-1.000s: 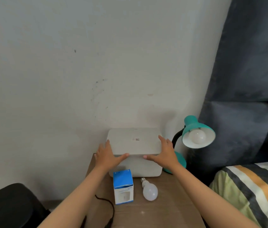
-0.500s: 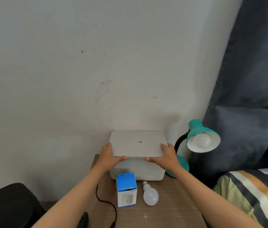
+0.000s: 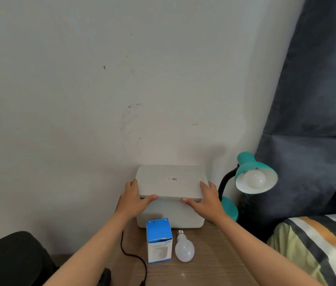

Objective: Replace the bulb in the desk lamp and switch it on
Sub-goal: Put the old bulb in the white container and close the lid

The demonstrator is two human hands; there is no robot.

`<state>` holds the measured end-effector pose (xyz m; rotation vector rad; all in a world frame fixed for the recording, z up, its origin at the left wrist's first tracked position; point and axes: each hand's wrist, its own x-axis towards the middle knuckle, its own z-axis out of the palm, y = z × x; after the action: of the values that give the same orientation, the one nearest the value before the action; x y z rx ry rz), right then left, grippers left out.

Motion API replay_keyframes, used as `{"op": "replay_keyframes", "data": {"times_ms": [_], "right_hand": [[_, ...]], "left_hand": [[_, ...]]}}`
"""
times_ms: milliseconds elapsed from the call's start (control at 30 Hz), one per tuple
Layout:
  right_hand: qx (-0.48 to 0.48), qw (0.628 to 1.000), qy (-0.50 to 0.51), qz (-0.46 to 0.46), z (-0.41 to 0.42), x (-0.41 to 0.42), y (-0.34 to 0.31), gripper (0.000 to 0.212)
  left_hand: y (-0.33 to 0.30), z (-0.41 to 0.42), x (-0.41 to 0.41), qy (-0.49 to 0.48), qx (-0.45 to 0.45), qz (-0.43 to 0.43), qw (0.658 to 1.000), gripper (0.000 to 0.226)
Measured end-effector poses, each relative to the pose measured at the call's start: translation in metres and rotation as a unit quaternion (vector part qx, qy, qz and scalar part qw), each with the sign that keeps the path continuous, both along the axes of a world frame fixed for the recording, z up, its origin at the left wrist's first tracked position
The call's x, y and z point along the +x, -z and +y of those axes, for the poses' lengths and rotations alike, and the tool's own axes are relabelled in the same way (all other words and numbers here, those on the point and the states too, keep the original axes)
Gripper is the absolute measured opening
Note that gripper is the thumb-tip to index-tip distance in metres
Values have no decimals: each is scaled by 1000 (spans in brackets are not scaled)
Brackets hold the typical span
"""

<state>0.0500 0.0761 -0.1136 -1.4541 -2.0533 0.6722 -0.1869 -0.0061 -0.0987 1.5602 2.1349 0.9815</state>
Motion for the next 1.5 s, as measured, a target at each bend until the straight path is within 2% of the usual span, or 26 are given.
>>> {"op": "replay_keyframes", "data": {"times_ms": [200, 433, 567, 767, 933, 1033, 1100, 1300, 1500], "right_hand": [[9, 1000, 2, -7, 2, -1, -3, 108], [6, 1000, 1, -22, 1, 0, -18, 121], [-2, 1000, -12, -26, -3, 1, -27, 91], [34, 999, -17, -9, -8, 0, -41, 80], [85, 996, -18, 20, -26, 4, -62, 87], [108, 993, -12, 37, -53, 17, -68, 100], [127, 991, -7, 44, -78, 32, -68, 101], [138, 990, 3, 17, -162, 96, -32, 102], [97, 995, -2, -26, -236, 154, 47, 106]], "left_hand": [[-7, 1, 1, 1, 14, 3, 1000, 68], [-9, -3, 3, 7, 10, -27, 1000, 68], [-15, -3, 4, 10, 14, -45, 999, 67], [-28, -7, 1, 22, 49, -48, 997, 71], [-43, -27, 3, 20, 106, -38, 993, 72], [-51, -55, 14, 17, 124, -19, 992, 79], [-53, -79, 27, 20, 122, -15, 992, 86], [-25, -165, 91, 9, 110, 8, 994, 96], [33, -241, 141, 18, 23, 9, 1000, 104]]}}
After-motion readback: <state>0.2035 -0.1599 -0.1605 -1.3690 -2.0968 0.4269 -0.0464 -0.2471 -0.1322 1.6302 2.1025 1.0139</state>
